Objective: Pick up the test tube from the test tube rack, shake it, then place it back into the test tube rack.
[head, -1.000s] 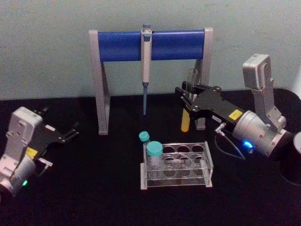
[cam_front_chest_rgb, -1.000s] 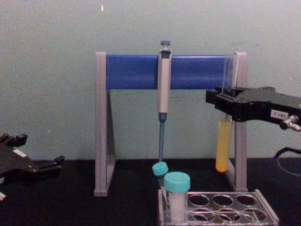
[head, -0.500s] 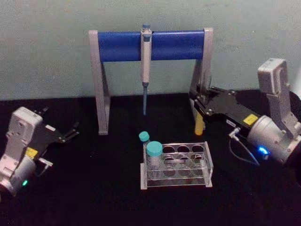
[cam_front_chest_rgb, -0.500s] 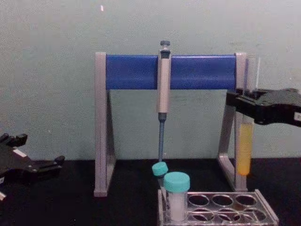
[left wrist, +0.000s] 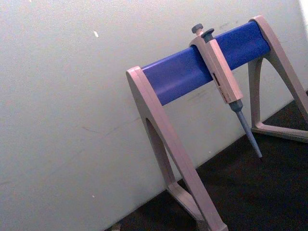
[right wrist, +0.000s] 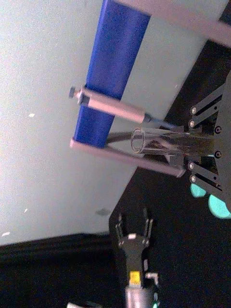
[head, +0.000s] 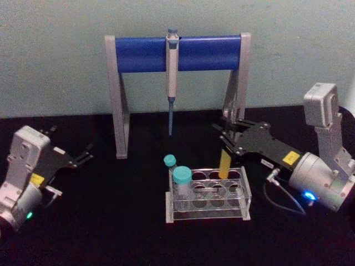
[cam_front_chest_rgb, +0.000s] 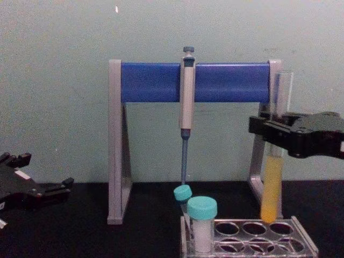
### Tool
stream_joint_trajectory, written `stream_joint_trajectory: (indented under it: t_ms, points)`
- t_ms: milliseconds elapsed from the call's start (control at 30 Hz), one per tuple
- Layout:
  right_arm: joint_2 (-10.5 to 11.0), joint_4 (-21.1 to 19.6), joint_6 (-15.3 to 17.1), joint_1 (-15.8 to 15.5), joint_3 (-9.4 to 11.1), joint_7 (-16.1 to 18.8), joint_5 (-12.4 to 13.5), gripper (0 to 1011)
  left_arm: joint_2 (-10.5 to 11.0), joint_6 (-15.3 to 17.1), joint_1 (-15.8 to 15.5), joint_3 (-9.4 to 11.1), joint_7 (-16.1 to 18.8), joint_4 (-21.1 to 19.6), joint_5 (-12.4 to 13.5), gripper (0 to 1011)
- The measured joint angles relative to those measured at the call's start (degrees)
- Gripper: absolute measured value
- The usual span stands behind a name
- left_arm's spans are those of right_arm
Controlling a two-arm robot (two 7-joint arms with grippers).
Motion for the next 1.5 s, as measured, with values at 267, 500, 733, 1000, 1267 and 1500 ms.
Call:
stream_joint_trajectory:
  t_ms: [267, 500, 733, 1000, 1267, 1500]
  points:
    - [-1.9, 3.6, -1.4, 3.7, -2.3, 2.1, 1.2, 237, 0.0, 0.0, 0.0, 0.0, 0.0, 0.0, 0.0, 1010]
    - [-4.2, 8.6, -2.9, 7.8, -3.4, 2.3, 1.6, 237, 0.0, 0.0, 0.0, 0.0, 0.0, 0.0, 0.0, 1010]
    - [-5.3, 11.3, -3.1, 9.6, -3.0, 0.5, 1.6, 237, 0.0, 0.0, 0.0, 0.0, 0.0, 0.0, 0.0, 1010]
    - [-5.3, 11.2, -2.7, 9.4, -2.5, -0.4, 1.8, 237, 0.0, 0.0, 0.0, 0.0, 0.0, 0.0, 0.0, 1009]
    - [-4.8, 10.2, -2.5, 8.2, -1.7, -1.5, 1.8, 237, 0.0, 0.0, 0.0, 0.0, 0.0, 0.0, 0.0, 1010]
    - [-3.3, 7.4, -2.0, 5.6, -0.2, -2.7, 1.7, 237, 0.0, 0.0, 0.0, 0.0, 0.0, 0.0, 0.0, 1010]
